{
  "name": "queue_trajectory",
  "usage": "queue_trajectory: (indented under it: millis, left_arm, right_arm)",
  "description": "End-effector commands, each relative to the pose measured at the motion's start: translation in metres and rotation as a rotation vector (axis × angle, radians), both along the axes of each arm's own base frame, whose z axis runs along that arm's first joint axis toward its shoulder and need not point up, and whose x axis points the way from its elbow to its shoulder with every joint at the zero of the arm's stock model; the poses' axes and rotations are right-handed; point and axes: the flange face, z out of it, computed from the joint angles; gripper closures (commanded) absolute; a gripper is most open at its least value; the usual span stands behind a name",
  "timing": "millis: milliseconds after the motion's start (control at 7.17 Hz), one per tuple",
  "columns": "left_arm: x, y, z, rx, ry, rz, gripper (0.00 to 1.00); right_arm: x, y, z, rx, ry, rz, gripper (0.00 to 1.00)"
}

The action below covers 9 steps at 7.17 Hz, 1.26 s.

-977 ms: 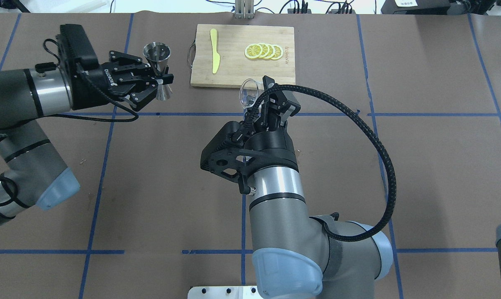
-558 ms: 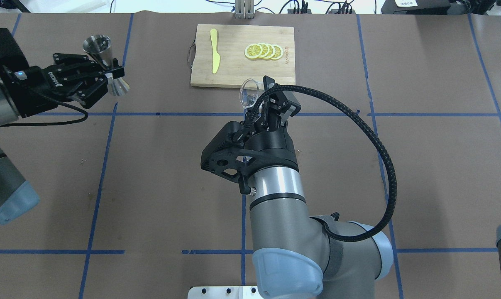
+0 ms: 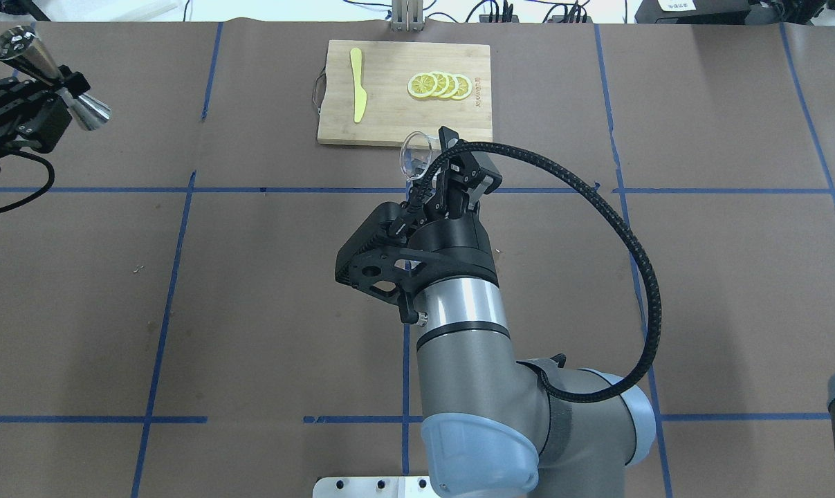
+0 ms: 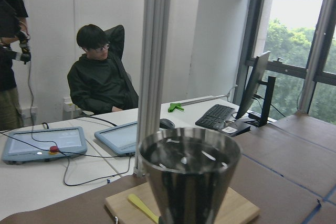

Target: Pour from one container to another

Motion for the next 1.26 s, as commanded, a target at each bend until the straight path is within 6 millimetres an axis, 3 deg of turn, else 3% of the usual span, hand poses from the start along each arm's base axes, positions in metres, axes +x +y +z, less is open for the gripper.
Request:
queue_trajectory:
  millis: [0,140,419,837,1116]
  left_arm:
    - [-0.003,0.007,0.017,-0.068,0.018,-0.161,1.0]
    - [0.009,0.017,0.028,-0.1,0.008,-0.223,1.0]
    - [0.058,0.051,0.04,-0.147,-0.005,-0.311,1.0]
    - [0.074,0.059,0.095,-0.188,-0.124,-0.35,1.0]
    - [0.082,0.063,0.109,-0.196,-0.155,-0.333,1.0]
  right_arm:
    - [0.0,0.0,0.0,0.0,0.001,0.0,1.0]
    - [0.0,0.0,0.0,0.0,0.001,0.0,1.0]
    - [0.0,0.0,0.001,0.0,0.002,0.0,1.0]
    - [0.0,0.0,0.001,-0.001,-0.001,0.0,1.0]
    - [0.0,0.0,0.002,-0.002,0.0,-0.001,1.0]
